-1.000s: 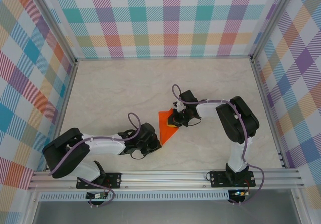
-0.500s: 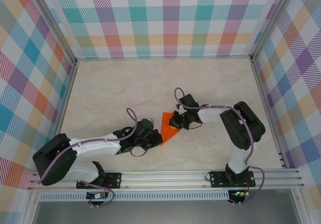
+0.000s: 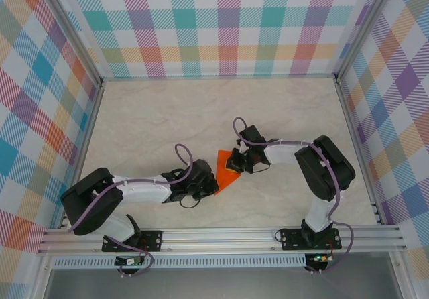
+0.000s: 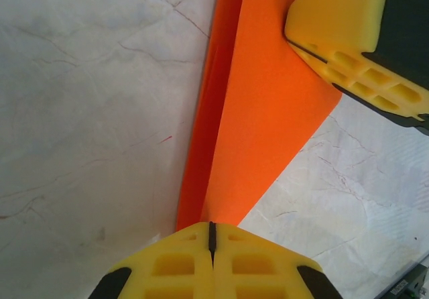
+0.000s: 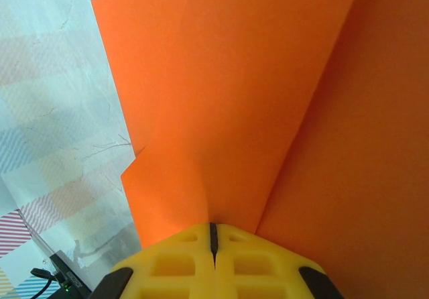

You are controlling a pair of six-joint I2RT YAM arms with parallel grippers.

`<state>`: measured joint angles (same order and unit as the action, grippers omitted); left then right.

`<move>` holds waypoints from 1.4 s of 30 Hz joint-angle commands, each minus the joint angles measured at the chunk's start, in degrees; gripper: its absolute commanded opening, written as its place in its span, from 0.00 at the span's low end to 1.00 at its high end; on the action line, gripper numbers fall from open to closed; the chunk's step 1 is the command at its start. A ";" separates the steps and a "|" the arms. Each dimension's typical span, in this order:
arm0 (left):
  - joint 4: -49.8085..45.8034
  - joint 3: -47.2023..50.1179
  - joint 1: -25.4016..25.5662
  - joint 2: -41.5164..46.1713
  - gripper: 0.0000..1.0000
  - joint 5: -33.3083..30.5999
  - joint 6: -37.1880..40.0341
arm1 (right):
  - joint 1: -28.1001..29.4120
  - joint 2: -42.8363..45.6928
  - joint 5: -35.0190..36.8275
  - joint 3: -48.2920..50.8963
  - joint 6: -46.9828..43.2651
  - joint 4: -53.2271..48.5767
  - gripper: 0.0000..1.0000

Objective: Fold a paper plane with a square sheet of paper (pick it up from the middle)
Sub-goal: Fourth fold the wing at the center of the table.

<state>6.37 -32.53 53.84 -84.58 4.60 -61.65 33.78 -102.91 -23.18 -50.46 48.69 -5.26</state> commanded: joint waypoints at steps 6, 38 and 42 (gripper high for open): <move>-2.30 -1.56 -0.40 -1.64 0.00 -1.08 1.18 | 0.11 -0.65 2.99 0.23 -0.84 -8.51 0.00; -12.70 -3.24 -0.36 -3.84 0.00 -1.53 1.09 | 3.67 -0.89 -13.87 1.95 -16.69 1.63 0.03; -12.80 -3.33 -0.40 -3.52 0.00 -1.49 1.33 | 3.68 -2.30 -12.97 1.09 -16.61 1.40 0.03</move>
<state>-0.54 -35.83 53.82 -87.18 4.19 -61.45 37.19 -103.98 -35.90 -47.79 33.74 -3.97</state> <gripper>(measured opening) 0.039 0.046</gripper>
